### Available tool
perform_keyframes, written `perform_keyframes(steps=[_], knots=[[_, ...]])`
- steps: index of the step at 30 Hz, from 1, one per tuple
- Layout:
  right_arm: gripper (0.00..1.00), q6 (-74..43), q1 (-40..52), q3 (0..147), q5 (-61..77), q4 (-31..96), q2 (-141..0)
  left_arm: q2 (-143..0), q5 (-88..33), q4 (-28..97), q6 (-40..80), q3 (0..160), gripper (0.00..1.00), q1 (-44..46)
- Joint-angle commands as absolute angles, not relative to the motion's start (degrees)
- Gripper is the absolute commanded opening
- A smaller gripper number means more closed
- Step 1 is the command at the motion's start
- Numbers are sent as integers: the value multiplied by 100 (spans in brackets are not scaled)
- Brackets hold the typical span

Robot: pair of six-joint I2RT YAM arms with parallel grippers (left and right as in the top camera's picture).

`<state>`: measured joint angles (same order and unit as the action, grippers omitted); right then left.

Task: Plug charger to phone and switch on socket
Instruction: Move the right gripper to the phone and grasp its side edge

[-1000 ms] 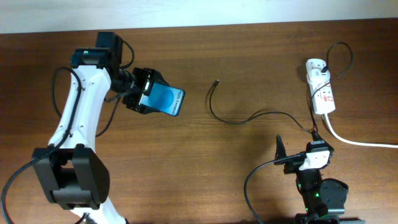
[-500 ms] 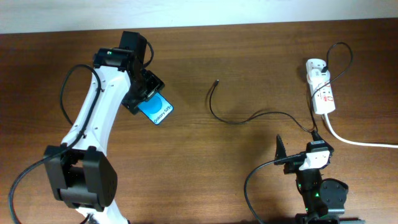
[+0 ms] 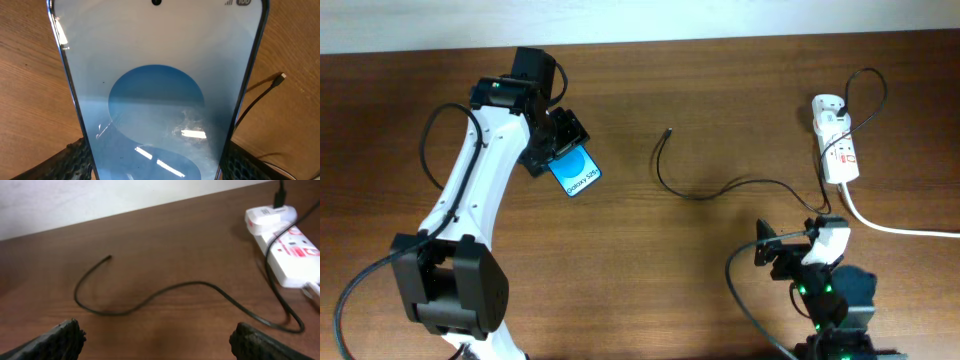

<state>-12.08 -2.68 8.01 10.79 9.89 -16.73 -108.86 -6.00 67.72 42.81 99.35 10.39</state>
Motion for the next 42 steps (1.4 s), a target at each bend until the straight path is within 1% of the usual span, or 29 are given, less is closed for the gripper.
perform_keyframes(steps=[1, 6, 10, 11, 13, 14, 16, 17, 18, 21, 23, 27, 29, 35, 37, 42], knots=[[98, -1295, -226, 1817, 1330, 1382, -2687, -10680, -666, 6751, 4171, 9942, 0, 1046], [98, -1293, -226, 3605, 1352, 2908, -4705, -10680, -666, 6753, 4171, 9942, 0, 1046], [98, -1232, -226, 5100, 1981, 4191, -5898, -10680, -670, 6753, 4171, 9942, 0, 1046], [98, -1234, -226, 5395, 2244, 4313, -6147, -10680, -746, 6753, 4171, 9942, 0, 1046], [98, -1288, -226, 5546, 2840, 3894, -6440, -10680, -834, 6748, 4309, 9942, 0, 1046], [98, -1820, -226, 5546, 3553, 3542, -6648, -10680, -836, 6748, 4543, 9942, 0, 1046], [98, -2327, -215, 5546, 4239, 2993, -6958, -10680, -862, 6753, 5072, 9942, 0, 1046], [99, -2403, -180, 5546, 4331, 2733, -7129, -10680, -989, 6753, 5389, 9942, 0, 1046], [99, -2958, -62, 5546, 4324, 2355, -7363, -10680, -1214, 6753, 5935, 9942, 0, 1046], [81, -3677, 532, 5546, 4239, 1393, -7940, -10680, -1334, 6753, 7070, 9942, 0, 1098], [80, -4268, 1015, 5546, 3815, 963, -8318, -10680, -1385, 6751, 7601, 9942, 0, 1208], [79, -4628, 1837, 5546, 3614, -97, -8844, -10680, -1828, 6746, 7992, 9942, 0, 1389], [76, -4899, 2165, 5546, 3232, -156, -8954, -10680, -2257, 6748, 8014, 9942, 0, 1400], [68, -5050, 2657, 5546, 2589, -246, -8954, -10680, -2403, 6667, 8014, 9942, 0, 1400], [59, -5050, 2864, 5546, 2265, -298, -8954, -10680, -2561, 6663, 8014, 9942, 0, 1400], [44, -5159, 2963, 5546, 2075, -478, -8991, -10680, -2727, 6665, 8012, 9942, 0, 1551]])
